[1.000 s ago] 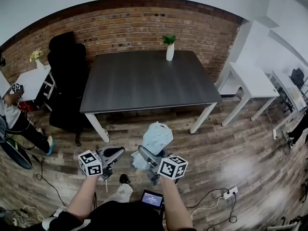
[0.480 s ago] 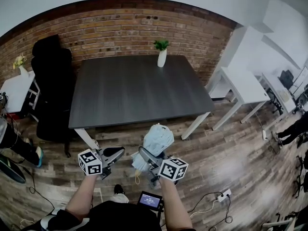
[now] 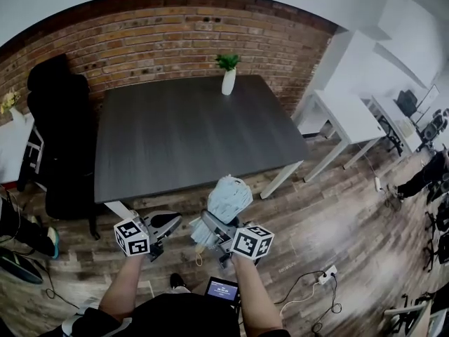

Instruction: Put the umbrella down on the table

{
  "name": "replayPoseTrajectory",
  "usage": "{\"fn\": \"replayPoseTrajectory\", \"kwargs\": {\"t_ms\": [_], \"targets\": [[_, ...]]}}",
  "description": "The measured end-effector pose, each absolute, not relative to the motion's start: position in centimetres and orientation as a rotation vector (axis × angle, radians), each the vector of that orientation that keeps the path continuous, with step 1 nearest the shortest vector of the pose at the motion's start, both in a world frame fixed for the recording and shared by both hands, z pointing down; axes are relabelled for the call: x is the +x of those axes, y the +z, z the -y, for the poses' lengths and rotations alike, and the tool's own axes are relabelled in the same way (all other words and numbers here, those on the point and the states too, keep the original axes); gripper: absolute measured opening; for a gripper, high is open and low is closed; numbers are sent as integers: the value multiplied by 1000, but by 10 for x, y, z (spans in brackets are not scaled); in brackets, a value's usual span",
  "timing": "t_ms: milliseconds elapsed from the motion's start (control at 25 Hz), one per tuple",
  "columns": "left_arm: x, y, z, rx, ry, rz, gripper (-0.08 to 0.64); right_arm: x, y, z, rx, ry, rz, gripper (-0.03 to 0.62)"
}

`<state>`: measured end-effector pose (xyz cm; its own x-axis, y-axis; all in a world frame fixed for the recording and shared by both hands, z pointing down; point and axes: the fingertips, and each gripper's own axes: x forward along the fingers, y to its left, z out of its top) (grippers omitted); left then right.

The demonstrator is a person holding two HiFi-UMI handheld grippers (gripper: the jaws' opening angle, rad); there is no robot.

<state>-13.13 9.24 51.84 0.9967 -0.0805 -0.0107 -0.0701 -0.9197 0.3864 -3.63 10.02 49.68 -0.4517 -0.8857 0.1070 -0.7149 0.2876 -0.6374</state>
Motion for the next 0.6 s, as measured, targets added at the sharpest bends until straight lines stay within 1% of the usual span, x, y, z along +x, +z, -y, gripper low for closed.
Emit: {"fn": "replayPoseTrajectory", "kwargs": {"t_ms": [360, 600], "targets": [[-105, 540, -52, 2703, 13, 118, 2, 0, 515, -57, -1471, -962, -2239, 324], [-69, 530, -9, 2742, 56, 149, 2, 39, 509, -9, -1421, -933, -2250, 324]]}}
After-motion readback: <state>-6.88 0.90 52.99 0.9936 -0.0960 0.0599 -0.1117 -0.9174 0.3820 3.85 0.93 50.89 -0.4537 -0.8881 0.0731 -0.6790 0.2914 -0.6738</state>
